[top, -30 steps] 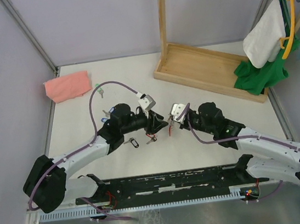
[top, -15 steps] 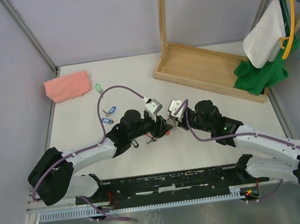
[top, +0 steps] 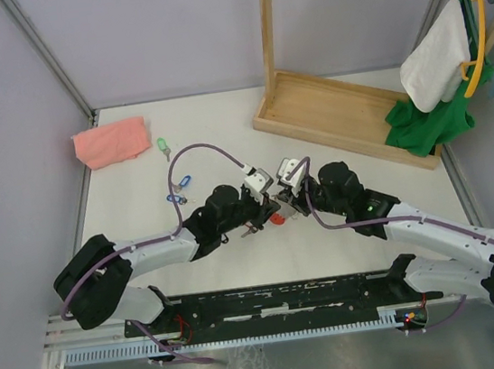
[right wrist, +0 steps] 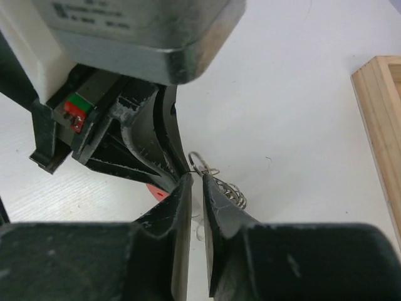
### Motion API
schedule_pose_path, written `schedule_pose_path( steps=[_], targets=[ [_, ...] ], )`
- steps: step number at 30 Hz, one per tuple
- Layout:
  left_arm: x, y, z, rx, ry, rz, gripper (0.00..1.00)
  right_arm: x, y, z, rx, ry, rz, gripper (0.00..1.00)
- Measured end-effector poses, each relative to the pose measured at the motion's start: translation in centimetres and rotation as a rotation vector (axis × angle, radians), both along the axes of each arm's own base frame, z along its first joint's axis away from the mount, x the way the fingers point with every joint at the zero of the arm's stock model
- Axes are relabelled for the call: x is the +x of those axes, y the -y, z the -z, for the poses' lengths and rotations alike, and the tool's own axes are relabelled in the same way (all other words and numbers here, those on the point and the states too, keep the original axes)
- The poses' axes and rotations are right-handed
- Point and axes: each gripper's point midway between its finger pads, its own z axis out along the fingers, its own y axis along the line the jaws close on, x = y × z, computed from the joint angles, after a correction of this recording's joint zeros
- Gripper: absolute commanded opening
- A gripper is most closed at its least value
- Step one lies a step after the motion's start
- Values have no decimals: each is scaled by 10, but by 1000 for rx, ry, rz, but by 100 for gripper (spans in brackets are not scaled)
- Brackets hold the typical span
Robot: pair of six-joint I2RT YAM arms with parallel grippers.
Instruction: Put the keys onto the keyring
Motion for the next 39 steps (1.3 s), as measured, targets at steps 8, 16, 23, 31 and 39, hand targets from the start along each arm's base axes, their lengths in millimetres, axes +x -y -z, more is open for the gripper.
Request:
schedule_pose_path(
  steps=[8, 16, 23, 31, 39],
  targets=[
    [-4, -7, 8, -44, 56, -1, 3, -2, 10, -22, 85, -89, 115, 32],
    [-6, -14, 8, -81, 131, 2, 3, 1, 27, -20, 201, -270, 274, 31],
    [-6, -20, 4, -116, 185, -16, 3, 8, 22, -19, 338, -439, 323, 28],
    [-5, -25, -5, -166, 233, -35, 3, 10, 6, -4, 410, -572, 315, 27],
    [-3, -25, -14, -197, 260, -48, 3, 5, -1, 1, 443, -622, 291, 27]
  ],
)
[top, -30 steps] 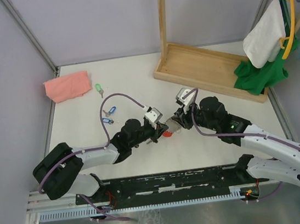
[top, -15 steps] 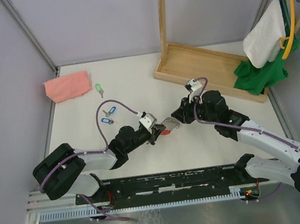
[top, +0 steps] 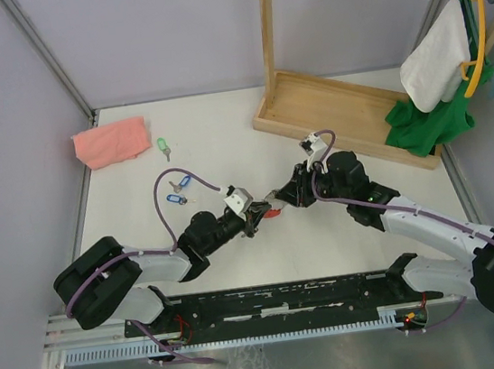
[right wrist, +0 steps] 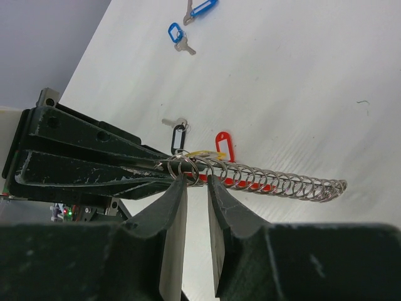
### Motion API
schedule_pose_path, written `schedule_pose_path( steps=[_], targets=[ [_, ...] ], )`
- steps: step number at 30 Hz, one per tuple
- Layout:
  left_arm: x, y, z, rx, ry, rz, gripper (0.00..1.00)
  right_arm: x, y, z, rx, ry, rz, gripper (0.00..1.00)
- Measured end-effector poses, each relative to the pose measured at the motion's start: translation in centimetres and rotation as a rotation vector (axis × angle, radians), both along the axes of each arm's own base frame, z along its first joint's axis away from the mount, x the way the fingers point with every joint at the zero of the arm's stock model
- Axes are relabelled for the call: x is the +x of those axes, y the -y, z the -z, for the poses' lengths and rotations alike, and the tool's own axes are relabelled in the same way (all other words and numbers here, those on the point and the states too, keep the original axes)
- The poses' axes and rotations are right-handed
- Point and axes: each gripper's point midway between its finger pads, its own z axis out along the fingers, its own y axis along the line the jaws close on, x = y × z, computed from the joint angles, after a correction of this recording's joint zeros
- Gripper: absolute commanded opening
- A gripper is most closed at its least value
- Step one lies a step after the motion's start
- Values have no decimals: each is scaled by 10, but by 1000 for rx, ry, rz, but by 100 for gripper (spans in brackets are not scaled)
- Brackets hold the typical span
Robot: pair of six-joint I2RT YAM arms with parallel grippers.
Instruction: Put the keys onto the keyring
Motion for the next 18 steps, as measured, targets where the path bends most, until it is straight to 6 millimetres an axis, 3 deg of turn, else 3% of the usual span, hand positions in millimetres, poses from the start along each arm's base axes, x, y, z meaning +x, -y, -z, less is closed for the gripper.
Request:
schedule_pose_path(
  steps=[18],
  targets=[
    [1, -1, -7, -26, 21, -8, 3, 5, -8, -9, 77, 7, -7, 24]
  ],
)
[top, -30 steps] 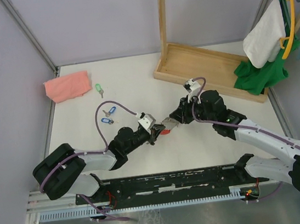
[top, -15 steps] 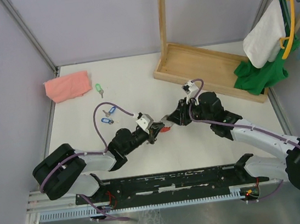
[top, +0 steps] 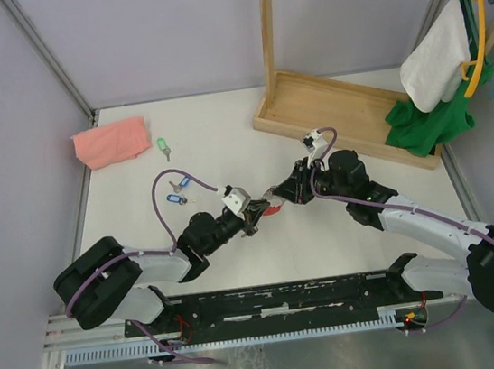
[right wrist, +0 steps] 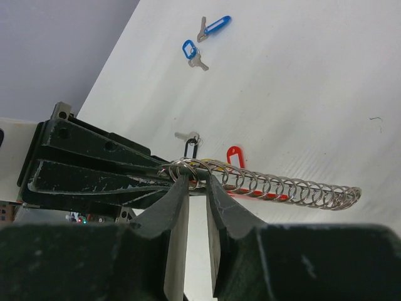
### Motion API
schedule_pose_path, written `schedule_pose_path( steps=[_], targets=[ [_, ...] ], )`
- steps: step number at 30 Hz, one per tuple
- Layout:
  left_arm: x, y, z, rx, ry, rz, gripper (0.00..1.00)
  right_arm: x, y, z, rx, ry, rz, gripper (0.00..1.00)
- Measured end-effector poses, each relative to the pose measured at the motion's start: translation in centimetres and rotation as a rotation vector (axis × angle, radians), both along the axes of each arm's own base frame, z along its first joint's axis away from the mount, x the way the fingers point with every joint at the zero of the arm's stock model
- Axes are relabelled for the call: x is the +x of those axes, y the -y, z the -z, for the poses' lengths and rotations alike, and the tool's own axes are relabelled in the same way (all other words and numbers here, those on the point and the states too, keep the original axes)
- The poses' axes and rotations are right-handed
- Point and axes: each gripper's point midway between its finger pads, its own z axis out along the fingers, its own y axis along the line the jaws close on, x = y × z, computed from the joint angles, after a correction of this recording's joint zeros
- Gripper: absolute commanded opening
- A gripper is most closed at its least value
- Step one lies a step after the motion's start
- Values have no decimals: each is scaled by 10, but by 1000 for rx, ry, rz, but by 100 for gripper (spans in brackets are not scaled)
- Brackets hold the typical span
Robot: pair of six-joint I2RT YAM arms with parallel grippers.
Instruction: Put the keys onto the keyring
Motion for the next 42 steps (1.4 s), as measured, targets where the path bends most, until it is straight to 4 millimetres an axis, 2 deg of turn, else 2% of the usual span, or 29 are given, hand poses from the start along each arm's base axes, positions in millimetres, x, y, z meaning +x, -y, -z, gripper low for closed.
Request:
schedule_pose_path(
  steps=[5, 15, 22, 24, 27, 30, 33, 36, 38, 42],
  targets=[
    [2, -1, -1, -4, 3, -13, 3, -2, -3, -3, 17, -1, -14, 20],
    [0, 0, -2, -6, 4, -10, 3, -4, -7, -11, 52, 1, -31, 18],
    [0, 0, -2, -7, 6, -17, 4, -4, -7, -12, 57, 5, -32, 1],
    [0, 0, -1, -5, 5, -19, 11, -4, -6, -11, 47, 14, -35, 1],
    [-2, 1, 0, -3, 3, -14, 28, -6, -2, -10, 10, 49, -48, 0],
    [-3, 1, -2, -8, 12, -10, 39, -8, 3, -4, -62, 99, -73, 1],
    [-7, -4, 1, -3, 17, -7, 45, -8, 9, 3, -156, 160, -119, 1],
    [-14, -10, -1, 0, 36, 3, 49, -6, 11, -1, -233, 249, -174, 1],
    [-18, -13, -8, -9, 57, 14, 51, -5, 12, -6, -270, 314, -213, 1],
    [-22, -20, -35, -43, 134, 18, 51, -3, 10, -16, -327, 457, -295, 1]
  ],
)
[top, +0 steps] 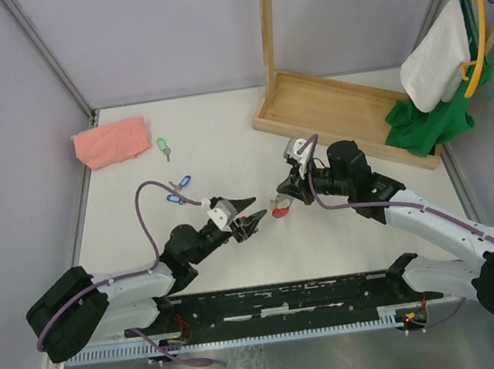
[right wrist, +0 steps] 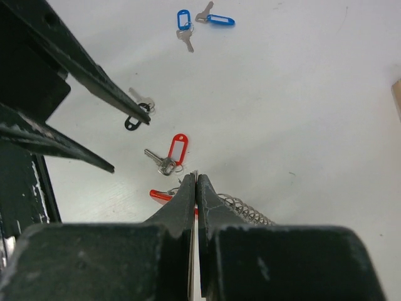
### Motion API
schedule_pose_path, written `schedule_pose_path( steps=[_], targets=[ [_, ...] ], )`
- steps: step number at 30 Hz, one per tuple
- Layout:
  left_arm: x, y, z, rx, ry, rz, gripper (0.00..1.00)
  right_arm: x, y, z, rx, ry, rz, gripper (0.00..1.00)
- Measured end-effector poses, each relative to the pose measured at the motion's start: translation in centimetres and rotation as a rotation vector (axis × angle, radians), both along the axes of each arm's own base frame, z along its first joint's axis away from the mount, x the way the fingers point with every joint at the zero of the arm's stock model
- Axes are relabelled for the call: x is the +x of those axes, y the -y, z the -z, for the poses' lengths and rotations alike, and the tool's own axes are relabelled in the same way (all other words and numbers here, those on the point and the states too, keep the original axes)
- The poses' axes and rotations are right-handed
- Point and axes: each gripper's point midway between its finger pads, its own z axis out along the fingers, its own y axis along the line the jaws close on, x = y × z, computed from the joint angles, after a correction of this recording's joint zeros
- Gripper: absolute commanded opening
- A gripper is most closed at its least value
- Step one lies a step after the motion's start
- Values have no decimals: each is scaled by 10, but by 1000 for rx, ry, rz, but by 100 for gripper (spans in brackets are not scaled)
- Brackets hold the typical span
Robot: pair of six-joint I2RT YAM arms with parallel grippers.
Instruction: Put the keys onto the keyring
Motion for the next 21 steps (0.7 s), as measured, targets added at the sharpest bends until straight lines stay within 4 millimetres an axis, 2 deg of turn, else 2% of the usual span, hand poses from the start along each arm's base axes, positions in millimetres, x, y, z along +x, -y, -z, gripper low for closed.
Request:
schedule_pose_path(
  steps=[3, 5, 9, 13, 17, 21],
  targets=[
    [-1, -7, -18, -20, 50, 5, 51, -2, -1, -1, -34, 80, -68, 1],
    [2, -11, -22, -19, 63, 7, 51, -2, -2, -2, -43, 121, -101, 1],
    [14, -18, -21, 2, 68, 21, 50, -2, -9, -10, -21, 213, -160, 1],
    [23, -22, -15, 19, 74, 66, 50, -6, -16, -7, 23, 285, -216, 0],
    [20, -21, -14, 22, 95, 138, 50, -7, -21, 0, 59, 322, -252, 0],
    [15, -13, -26, 11, 142, 219, 49, -9, -27, -2, 110, 364, -280, 1]
  ],
)
